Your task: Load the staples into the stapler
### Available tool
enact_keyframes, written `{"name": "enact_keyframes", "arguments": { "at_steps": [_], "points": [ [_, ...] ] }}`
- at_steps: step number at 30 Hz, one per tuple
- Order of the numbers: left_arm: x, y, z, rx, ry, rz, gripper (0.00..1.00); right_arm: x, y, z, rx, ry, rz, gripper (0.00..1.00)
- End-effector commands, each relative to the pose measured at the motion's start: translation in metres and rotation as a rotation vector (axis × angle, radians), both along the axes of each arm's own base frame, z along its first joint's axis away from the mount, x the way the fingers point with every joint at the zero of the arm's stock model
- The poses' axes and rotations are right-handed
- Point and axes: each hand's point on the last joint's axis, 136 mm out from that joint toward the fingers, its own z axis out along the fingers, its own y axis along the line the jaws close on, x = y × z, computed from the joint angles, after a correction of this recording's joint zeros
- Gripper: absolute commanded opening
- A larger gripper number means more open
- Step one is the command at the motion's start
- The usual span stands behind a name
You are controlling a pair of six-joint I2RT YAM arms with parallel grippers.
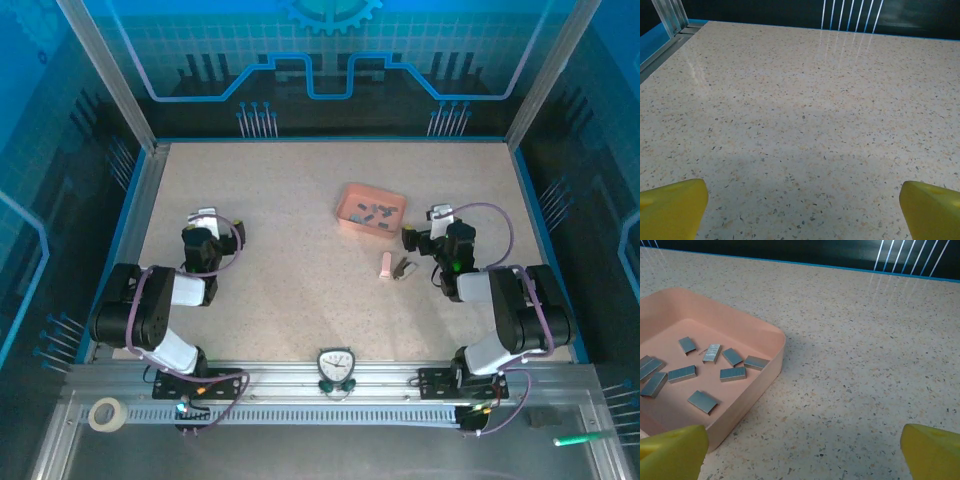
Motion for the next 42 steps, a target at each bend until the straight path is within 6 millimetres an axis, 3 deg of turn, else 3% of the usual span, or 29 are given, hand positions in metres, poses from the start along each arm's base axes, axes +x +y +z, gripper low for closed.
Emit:
{"name": "enact_keyframes", "arguments": {
  "at_steps": [1,30,33,36,39,42],
  "points": [
    [0.007,-0.009,0.010,-0.004,-0.027,-0.042,0.99,0.006,-0.003,0.010,-0.007,-0.034,0.004,1.00],
    [0.008,-0.012,0.009,-0.008,-0.021,-0.064,0.99,0.005,-0.005,0.010,0.018,-0.031,0.009,1.00],
    [0.005,-0.003,0.020,-0.008,-0.034,-0.011,0.99,-0.002,-0.017,0.016,0.080,-0.074,-0.015,1.00],
    [0.003,-0.007,0.035,-0.004,-0.019,-0.037,0.99,-0.012,-0.022,0.035,0.083,-0.118,-0.038,1.00],
    [0.004,-0.022,0.057,0.011,-0.009,-0.094,0.98,-0.016,-0.026,0.059,0.129,-0.036,-0.085,1.00],
    [0.009,-0.046,0.088,-0.098,-0.035,-0.159,0.93,-0.026,-0.022,0.079,0.180,0.052,-0.092,1.00]
  ]
}}
